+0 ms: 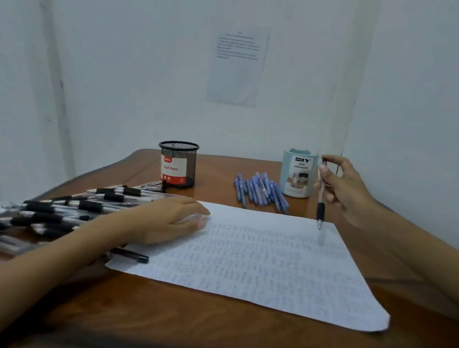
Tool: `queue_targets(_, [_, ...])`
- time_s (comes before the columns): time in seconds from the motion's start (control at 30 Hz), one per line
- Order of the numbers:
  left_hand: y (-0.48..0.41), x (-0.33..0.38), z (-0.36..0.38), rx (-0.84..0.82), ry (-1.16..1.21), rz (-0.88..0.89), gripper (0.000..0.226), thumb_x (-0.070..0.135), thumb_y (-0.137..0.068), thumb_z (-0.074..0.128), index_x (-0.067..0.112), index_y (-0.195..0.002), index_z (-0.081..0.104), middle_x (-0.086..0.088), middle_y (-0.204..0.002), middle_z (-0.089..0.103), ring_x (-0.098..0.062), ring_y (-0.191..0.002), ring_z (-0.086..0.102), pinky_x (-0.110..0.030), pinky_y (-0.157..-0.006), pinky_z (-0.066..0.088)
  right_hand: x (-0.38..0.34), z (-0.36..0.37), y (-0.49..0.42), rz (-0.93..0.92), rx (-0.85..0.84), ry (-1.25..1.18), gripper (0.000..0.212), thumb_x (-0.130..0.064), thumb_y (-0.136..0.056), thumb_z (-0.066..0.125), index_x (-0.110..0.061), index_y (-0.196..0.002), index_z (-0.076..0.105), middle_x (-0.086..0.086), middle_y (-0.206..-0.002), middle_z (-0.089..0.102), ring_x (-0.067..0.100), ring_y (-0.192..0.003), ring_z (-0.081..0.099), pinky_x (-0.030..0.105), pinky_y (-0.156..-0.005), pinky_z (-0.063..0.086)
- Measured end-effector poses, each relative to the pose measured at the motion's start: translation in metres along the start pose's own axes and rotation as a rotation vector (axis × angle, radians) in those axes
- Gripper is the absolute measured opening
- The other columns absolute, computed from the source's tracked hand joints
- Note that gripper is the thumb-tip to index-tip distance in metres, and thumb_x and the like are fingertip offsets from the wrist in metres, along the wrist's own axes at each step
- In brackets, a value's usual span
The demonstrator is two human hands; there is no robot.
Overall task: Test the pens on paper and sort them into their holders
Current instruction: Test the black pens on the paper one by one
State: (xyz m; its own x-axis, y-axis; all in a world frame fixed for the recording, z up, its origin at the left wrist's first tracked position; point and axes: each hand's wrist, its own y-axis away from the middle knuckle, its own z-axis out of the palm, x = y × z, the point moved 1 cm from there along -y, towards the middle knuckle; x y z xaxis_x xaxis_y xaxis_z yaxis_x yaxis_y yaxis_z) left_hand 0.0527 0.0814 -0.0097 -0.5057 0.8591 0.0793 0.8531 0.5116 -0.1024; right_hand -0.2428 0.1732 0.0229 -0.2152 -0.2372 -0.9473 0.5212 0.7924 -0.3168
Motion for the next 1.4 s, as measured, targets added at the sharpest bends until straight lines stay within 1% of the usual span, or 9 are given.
queue_targets(0.23, [0.001, -0.005, 0.003, -0.025, 0.039, -0.011, 0.068, 0.074, -0.083, 0.019, 0.036, -0.137, 0.037, 0.024, -0.132, 0.034, 0.007, -0.121, 0.034, -0.014, -0.104, 0.025, 0.001, -0.02, -0.009, 0.052, 0.073, -0.02, 0.019, -0.01, -0.096, 0.05, -0.009, -0.115, 0.053, 0.012, -0.065, 0.054, 0.003, -0.026, 0.031, 0.013, -0.027, 0.024])
queue_targets(0.4, [0.0, -0.024, 0.001, 0.022, 0.029, -0.01, 0.085, 0.089, -0.066, 0.011, 0.04, -0.129, 0.042, 0.023, -0.133, 0.036, 0.006, -0.125, 0.032, -0.011, -0.104, 0.023, 0.005, -0.009, 0.002, 0.177, -0.068, -0.105, 0.018, -0.016, -0.094, 0.052, -0.01, -0.111, 0.051, 0.004, -0.067, 0.052, 0.001, -0.03, 0.034, 0.012, -0.027, 0.023])
queue_targets(0.53, [0.0, -0.037, -0.001, 0.028, -0.026, -0.061, 0.037, 0.037, -0.096, 0.039, 0.03, -0.132, 0.047, 0.012, -0.141, 0.037, -0.003, -0.129, 0.033, -0.024, -0.112, 0.024, 0.007, 0.022, 0.024, 0.329, -0.266, -0.345, 0.034, -0.009, -0.08, 0.066, -0.004, -0.111, 0.053, 0.005, -0.069, 0.054, 0.003, -0.035, 0.045, 0.011, -0.032, 0.039])
queue_targets(0.73, [0.005, -0.047, -0.006, 0.032, -0.016, -0.081, 0.032, 0.018, -0.097, 0.046, 0.029, -0.126, 0.052, 0.006, -0.138, 0.042, -0.008, -0.127, 0.037, -0.03, -0.112, 0.027, 0.022, 0.035, 0.048, 0.397, -0.219, -0.432, 0.02, 0.01, -0.082, 0.058, -0.007, -0.083, 0.049, 0.0, -0.049, 0.05, 0.002, -0.032, 0.04, 0.009, -0.03, 0.036])
queue_targets(0.93, [0.004, -0.04, -0.009, 0.012, -0.064, -0.082, 0.033, 0.03, -0.099, 0.038, 0.03, -0.13, 0.05, 0.009, -0.139, 0.04, -0.006, -0.128, 0.034, -0.024, -0.111, 0.024, 0.013, -0.003, 0.063, 0.356, -0.224, -0.245, 0.013, 0.004, -0.088, 0.051, -0.008, -0.091, 0.054, 0.0, -0.053, 0.041, 0.003, -0.03, 0.034, 0.012, -0.033, 0.036])
queue_targets(1.1, [0.002, -0.009, -0.006, 0.043, 0.117, 0.044, 0.086, 0.085, -0.071, 0.01, 0.035, -0.132, 0.045, 0.02, -0.131, 0.042, 0.009, -0.117, 0.034, 0.002, -0.091, 0.022, 0.005, -0.032, 0.073, 0.452, -0.277, -0.177, 0.018, -0.013, -0.09, 0.05, -0.002, -0.096, 0.063, 0.004, -0.05, 0.045, 0.009, -0.034, 0.045, 0.017, -0.032, 0.042])
queue_targets(1.2, [-0.003, 0.012, -0.001, -0.093, 0.164, 0.072, 0.065, 0.073, -0.08, 0.027, 0.04, -0.134, 0.041, 0.027, -0.132, 0.035, 0.01, -0.121, 0.03, -0.001, -0.094, 0.023, -0.001, -0.029, 0.073, 0.468, -0.35, -0.154, 0.027, -0.026, -0.078, 0.059, -0.001, -0.084, 0.066, 0.01, -0.062, 0.062, 0.015, -0.038, 0.054, 0.02, -0.033, 0.046])
queue_targets(1.3, [-0.003, 0.014, -0.002, -0.134, 0.209, 0.041, 0.058, 0.06, -0.079, 0.046, 0.04, -0.133, 0.042, 0.03, -0.132, 0.032, 0.008, -0.123, 0.03, 0.0, -0.089, 0.023, -0.002, -0.01, 0.068, 0.369, -0.441, -0.08, 0.021, -0.024, -0.061, 0.072, -0.01, -0.066, 0.057, 0.002, -0.057, 0.055, 0.009, -0.041, 0.05, 0.017, -0.037, 0.045])
queue_targets(1.4, [0.002, 0.006, -0.005, -0.144, 0.27, 0.034, 0.053, 0.062, -0.077, 0.056, 0.045, -0.126, 0.046, 0.032, -0.135, 0.034, 0.003, -0.127, 0.034, -0.007, -0.096, 0.029, 0.0, 0.021, 0.06, 0.297, -0.51, -0.056, 0.024, -0.02, -0.066, 0.07, -0.013, -0.063, 0.047, 0.001, -0.052, 0.051, 0.007, -0.042, 0.049, 0.016, -0.038, 0.045])
